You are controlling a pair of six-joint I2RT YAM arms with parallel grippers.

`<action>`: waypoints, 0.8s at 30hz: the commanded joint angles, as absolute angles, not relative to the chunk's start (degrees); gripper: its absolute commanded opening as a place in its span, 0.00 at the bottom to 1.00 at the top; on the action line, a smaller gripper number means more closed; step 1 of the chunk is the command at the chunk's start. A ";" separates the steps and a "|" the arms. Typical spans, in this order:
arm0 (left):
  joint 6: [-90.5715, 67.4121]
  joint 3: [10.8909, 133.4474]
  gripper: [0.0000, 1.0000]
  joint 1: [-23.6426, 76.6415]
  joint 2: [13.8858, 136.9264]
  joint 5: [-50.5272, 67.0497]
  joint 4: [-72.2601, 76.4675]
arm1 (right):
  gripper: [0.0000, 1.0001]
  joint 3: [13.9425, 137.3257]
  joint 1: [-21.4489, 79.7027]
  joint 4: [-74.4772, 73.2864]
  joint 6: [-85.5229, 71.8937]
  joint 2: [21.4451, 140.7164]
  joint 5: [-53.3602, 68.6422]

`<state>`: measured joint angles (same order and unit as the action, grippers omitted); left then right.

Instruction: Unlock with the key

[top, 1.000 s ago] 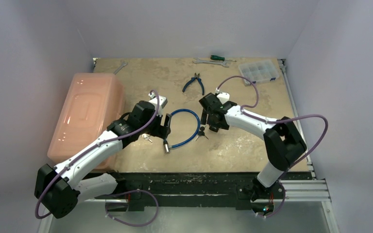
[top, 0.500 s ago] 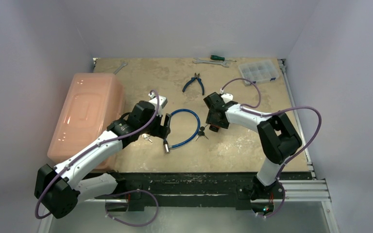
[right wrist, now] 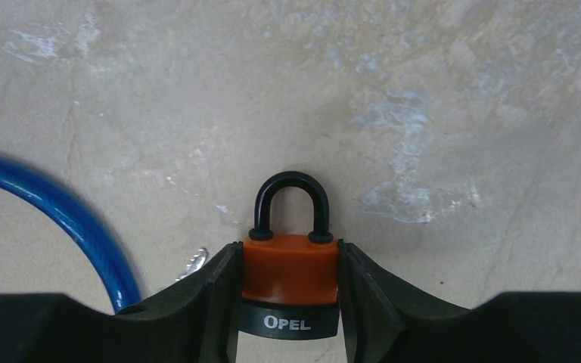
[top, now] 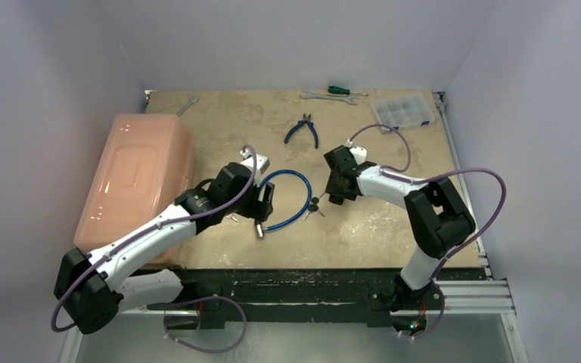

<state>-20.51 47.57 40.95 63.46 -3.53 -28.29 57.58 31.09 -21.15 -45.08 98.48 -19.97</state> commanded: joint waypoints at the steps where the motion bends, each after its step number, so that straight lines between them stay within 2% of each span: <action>1: -25.53 50.00 0.73 45.67 65.71 -7.03 -24.79 | 0.20 54.64 29.96 -22.27 -43.51 94.36 -20.87; 9: -27.16 55.24 0.71 57.42 77.58 -15.62 -20.26 | 0.20 49.12 29.72 -24.17 -44.78 85.13 -22.95; 16: -21.77 61.07 0.70 59.49 88.06 -18.25 -15.19 | 0.17 45.20 28.94 -26.53 -46.86 76.61 -25.50; 21: -18.27 65.86 0.64 59.56 95.40 -16.33 -12.79 | 0.17 42.70 28.92 -27.79 -48.10 72.20 -25.49; 24: -16.52 68.41 0.55 59.58 100.24 -15.52 -11.39 | 0.17 41.32 28.84 -28.81 -49.42 69.26 -26.92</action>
<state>-20.53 63.77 59.33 95.85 -16.21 -15.94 42.68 29.12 -27.27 -46.57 73.41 -23.35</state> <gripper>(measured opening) 0.594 0.503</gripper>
